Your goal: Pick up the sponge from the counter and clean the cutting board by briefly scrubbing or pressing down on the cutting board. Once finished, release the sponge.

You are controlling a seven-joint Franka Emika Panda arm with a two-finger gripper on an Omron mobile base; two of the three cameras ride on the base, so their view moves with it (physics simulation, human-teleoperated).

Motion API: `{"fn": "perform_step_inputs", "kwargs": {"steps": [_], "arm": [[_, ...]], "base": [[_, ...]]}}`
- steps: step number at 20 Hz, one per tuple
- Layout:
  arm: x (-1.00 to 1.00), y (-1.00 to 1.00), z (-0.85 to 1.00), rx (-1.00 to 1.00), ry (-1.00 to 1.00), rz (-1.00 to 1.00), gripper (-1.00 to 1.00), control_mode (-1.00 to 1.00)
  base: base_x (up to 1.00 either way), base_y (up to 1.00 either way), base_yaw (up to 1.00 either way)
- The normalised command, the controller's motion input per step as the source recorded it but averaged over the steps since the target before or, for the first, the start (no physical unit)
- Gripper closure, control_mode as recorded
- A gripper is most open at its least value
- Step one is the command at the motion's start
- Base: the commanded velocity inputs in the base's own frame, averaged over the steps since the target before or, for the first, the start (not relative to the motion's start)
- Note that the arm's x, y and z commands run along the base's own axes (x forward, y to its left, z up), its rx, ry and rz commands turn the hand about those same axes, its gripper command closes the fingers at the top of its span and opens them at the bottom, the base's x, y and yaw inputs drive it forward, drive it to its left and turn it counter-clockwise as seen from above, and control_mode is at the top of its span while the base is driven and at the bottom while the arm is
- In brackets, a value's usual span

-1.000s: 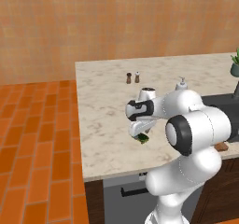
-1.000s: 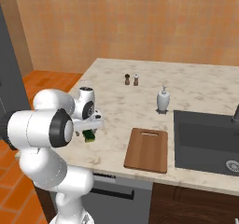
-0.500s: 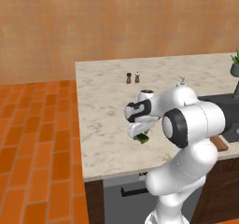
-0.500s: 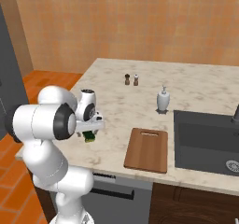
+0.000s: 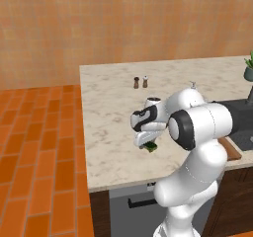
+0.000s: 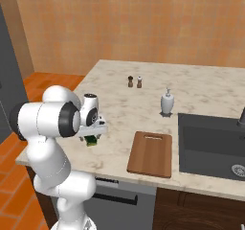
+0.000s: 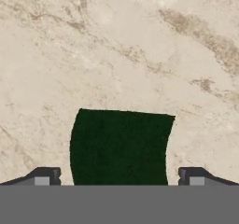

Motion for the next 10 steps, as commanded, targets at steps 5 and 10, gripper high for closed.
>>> {"fn": "perform_step_inputs", "kwargs": {"steps": [5,10], "arm": [[0.17,0.0,-0.22,0.0,-0.02,0.0,-1.0,-1.0],[0.02,0.07,-0.51,0.0,0.0,0.0,1.0,-1.0]], "base": [[0.0,0.0,0.0],[0.0,0.0,0.0]]}}
